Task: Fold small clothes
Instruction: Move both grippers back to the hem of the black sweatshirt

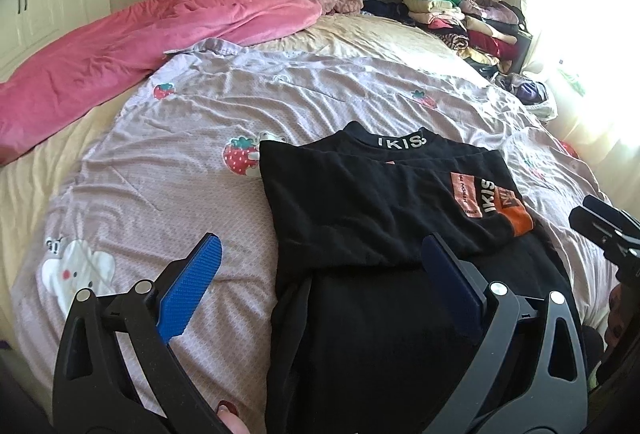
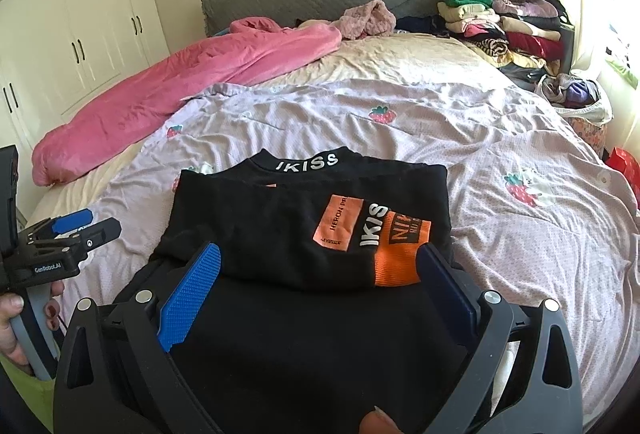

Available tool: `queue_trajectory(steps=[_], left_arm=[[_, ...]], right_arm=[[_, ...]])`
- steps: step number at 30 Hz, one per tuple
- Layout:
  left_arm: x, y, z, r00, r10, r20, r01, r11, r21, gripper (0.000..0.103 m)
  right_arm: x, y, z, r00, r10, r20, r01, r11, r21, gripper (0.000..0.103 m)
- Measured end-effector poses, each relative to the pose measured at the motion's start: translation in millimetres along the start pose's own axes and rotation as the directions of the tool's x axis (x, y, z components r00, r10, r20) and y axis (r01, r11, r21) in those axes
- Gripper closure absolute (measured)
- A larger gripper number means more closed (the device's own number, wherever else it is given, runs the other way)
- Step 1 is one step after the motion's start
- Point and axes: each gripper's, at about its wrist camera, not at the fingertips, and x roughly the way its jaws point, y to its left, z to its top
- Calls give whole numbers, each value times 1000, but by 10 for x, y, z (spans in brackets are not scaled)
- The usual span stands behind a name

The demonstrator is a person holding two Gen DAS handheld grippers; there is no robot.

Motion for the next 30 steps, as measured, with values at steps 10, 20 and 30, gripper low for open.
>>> queue_trajectory(steps=[10, 20, 30], left_arm=[[-151, 57, -115, 1000, 16, 3, -16, 1000, -7, 9], [-269, 97, -227, 1000, 30, -3, -30, 999, -10, 9], [-343, 130, -379, 999, 44, -26, -44, 999, -2, 9]], right_arm=[[-178, -8, -6, 1000, 0, 21, 1, 1000, -9, 5], [-336, -31, -34, 999, 0, 35, 1, 1000, -6, 5], [-501, -37, -96, 999, -11, 44, 12, 1000, -13, 5]])
